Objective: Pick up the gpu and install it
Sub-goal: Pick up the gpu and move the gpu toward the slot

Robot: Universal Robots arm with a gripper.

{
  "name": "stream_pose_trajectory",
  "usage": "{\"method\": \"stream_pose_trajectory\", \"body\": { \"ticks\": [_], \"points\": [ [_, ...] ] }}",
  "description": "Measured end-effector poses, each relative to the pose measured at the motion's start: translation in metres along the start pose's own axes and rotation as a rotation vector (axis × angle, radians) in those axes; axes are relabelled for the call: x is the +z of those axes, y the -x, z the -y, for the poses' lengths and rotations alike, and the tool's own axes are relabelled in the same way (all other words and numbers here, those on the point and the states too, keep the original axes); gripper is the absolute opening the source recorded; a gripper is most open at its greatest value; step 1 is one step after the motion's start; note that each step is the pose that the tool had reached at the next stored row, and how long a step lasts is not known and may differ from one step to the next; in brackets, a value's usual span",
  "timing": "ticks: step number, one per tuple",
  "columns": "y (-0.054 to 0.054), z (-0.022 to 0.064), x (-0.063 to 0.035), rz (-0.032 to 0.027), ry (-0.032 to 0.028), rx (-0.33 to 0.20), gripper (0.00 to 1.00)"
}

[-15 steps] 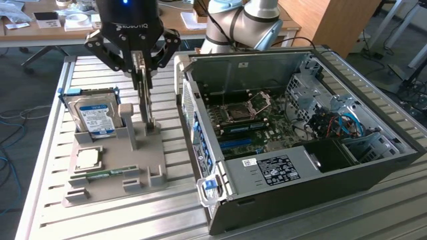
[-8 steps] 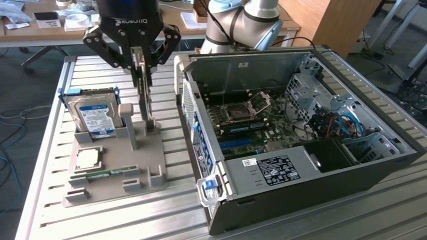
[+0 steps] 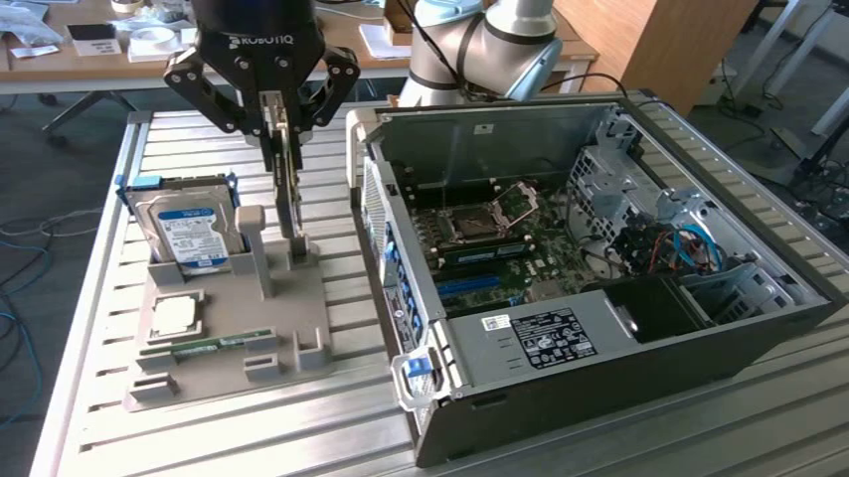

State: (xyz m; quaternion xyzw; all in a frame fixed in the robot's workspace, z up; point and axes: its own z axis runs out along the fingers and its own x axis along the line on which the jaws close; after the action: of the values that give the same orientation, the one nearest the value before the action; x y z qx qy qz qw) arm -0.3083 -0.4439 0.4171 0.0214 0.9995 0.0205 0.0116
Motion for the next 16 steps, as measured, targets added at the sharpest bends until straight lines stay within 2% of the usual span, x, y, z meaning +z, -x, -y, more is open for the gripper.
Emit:
{"method": "stream_pose_trajectory", "body": {
  "ticks": [16],
  "points": [
    [0.0001, -0.0002, -0.0042, 0.0000, 0.0001, 0.000, 0.27]
  ]
}}
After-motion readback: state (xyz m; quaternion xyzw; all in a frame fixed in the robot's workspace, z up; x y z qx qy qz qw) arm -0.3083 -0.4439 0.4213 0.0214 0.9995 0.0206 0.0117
